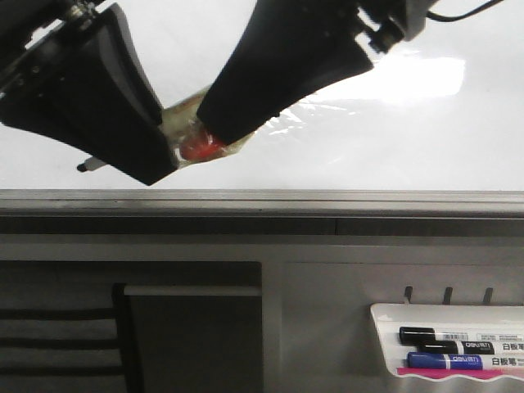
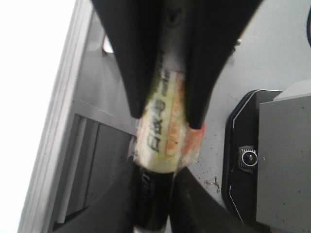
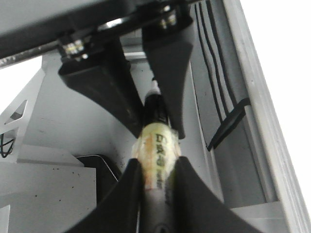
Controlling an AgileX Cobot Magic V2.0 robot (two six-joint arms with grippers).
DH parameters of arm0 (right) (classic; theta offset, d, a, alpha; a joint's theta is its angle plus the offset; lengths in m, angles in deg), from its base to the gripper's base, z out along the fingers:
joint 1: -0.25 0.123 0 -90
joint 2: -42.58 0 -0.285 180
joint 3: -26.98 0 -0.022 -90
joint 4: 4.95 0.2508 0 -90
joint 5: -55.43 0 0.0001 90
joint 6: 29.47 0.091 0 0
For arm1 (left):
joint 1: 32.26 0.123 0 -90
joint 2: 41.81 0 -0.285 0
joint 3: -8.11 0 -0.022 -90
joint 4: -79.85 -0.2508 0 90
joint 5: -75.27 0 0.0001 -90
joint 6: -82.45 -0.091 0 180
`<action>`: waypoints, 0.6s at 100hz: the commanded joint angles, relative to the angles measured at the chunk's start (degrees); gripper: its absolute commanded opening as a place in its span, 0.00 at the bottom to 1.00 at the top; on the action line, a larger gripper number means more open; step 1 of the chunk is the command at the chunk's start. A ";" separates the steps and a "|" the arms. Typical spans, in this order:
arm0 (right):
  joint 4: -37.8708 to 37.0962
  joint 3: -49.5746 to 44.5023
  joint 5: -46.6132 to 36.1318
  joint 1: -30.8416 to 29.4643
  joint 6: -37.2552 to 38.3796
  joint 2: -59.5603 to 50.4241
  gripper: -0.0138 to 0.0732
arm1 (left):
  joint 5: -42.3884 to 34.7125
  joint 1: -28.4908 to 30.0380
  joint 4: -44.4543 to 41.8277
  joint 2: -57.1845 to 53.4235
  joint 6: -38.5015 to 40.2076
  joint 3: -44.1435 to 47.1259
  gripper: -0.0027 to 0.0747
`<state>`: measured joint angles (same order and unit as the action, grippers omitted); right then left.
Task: Write number 7 on whiteboard
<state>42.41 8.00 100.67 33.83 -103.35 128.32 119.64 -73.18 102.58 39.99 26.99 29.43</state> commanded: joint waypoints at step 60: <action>-15.26 1.48 -2.04 -0.28 14.29 -7.14 0.10 | -5.32 -0.07 3.86 -0.93 1.82 -2.01 0.70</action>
<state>30.53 8.00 100.57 33.83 -94.11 124.75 116.53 -73.18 104.39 40.48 28.09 29.43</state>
